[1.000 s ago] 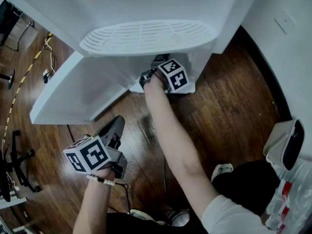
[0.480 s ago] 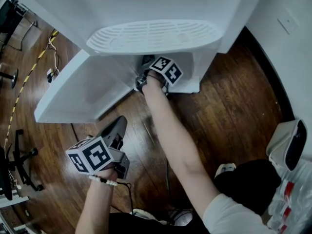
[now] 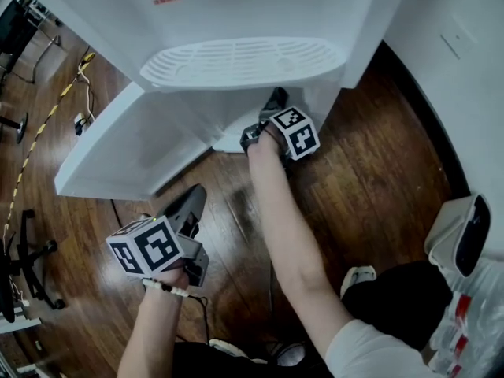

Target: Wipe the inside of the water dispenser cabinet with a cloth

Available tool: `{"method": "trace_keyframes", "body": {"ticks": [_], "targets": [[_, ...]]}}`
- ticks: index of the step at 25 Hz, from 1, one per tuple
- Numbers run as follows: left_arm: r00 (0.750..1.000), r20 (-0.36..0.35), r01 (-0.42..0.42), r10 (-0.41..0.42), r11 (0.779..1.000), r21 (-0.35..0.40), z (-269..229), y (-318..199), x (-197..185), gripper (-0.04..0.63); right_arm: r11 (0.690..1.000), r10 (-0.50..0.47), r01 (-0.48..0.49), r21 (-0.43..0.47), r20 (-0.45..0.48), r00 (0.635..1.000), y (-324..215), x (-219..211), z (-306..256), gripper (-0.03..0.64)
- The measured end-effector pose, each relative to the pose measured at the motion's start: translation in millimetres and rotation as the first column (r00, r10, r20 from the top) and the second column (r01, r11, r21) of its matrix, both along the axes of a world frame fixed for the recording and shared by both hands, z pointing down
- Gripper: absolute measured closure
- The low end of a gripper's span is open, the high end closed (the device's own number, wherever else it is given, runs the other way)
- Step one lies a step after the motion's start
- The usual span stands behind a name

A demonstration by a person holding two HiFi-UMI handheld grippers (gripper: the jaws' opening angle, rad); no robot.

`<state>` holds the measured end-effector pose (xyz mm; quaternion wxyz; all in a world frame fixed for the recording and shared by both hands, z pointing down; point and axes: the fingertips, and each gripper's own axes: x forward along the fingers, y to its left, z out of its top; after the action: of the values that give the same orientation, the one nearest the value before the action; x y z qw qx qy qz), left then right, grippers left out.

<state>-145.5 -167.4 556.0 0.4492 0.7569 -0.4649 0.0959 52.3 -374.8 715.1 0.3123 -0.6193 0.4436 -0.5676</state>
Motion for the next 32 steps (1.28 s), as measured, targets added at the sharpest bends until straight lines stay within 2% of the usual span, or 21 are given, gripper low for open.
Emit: {"method": "trace_keyframes", "body": {"ticks": [7,10,13,16,20,25,28,32], "targets": [[1.000,-0.002,-0.002,0.002,1.000,0.011,-4,-3,8,0.603,0.995,0.103,-0.103,0.008,0.038,0.994,28,37,3,0.577],[1.000,-0.003,-0.003,0.003,1.000,0.011,-5,-2,9,0.603,0.994,0.105,-0.106,0.015,0.043,0.994,30,42,4,0.577],[1.000,-0.002,-0.003,0.003,1.000,0.007,-4,-2,9,0.603,0.999,0.049,-0.050,0.013,0.081,0.995,26,21,6,0.577],[1.000,-0.006,-0.004,0.004,1.000,0.008,-5,-2,11,0.603,0.999,-0.050,0.049,0.012,0.114,0.992,21,-20,6,0.577],[1.000,-0.006,-0.003,0.003,1.000,0.009,-6,0,10,0.603,0.985,-0.172,0.172,0.015,0.125,0.977,19,-73,10,0.577],[1.000,0.001,0.012,-0.012,1.000,0.010,-9,3,2,0.603,0.965,-0.262,0.262,0.014,0.130,0.956,21,-118,12,0.577],[1.000,0.003,0.015,-0.015,1.000,0.014,-11,4,0,0.603,0.955,-0.296,0.295,0.027,0.140,0.945,24,-134,11,0.577],[1.000,0.006,0.019,-0.019,1.000,0.021,-16,5,-1,0.603,0.952,-0.305,0.304,0.028,0.118,0.945,30,-126,12,0.577]]}}
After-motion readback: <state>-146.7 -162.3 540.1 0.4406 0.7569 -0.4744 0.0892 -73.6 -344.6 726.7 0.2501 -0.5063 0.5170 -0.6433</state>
